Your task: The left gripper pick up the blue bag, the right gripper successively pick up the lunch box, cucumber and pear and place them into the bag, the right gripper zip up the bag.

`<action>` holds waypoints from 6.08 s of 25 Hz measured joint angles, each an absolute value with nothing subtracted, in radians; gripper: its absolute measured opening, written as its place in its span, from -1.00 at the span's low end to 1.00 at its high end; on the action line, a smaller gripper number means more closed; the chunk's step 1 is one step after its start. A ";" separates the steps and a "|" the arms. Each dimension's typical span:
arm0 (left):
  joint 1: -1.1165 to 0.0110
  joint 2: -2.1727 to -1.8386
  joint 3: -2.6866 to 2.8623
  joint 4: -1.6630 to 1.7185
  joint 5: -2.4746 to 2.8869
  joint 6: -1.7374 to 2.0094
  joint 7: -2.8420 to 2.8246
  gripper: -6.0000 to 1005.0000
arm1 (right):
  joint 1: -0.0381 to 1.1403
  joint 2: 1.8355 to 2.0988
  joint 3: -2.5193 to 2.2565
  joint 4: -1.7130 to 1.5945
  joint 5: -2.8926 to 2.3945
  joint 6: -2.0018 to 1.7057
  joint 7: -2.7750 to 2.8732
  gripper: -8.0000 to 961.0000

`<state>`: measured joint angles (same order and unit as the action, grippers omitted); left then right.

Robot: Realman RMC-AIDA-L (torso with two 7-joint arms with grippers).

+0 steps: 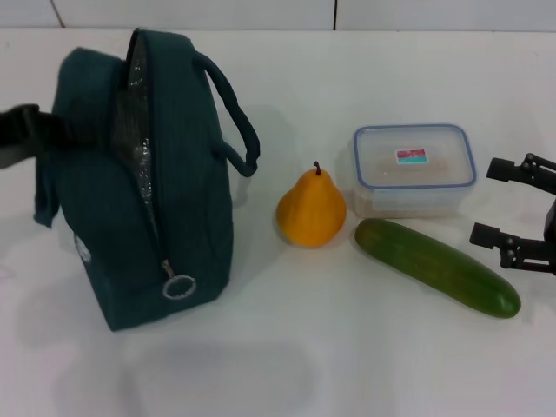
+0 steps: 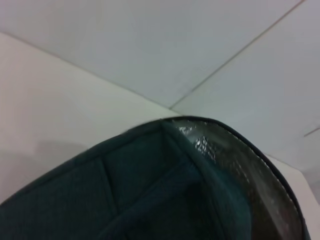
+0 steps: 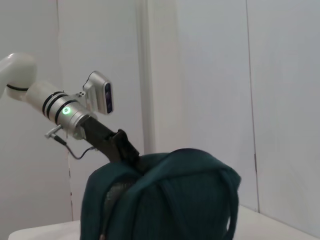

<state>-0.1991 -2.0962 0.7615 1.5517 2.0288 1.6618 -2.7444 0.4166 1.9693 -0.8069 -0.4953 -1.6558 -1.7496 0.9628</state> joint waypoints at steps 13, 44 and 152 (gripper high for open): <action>-0.085 -2.100 0.939 1.516 1.921 1.549 -2.746 -0.90 | 0.414 1.959 -0.804 -0.494 -1.646 -1.724 1.012 0.79; -0.115 -2.092 1.015 1.436 1.838 1.460 -2.664 -0.90 | 0.590 1.895 -0.749 -0.260 -1.658 -1.221 1.798 0.78; -0.103 -2.090 1.009 1.408 1.720 1.471 -2.609 -0.90 | 0.458 1.970 -0.752 -0.234 -1.255 -1.431 1.849 -0.79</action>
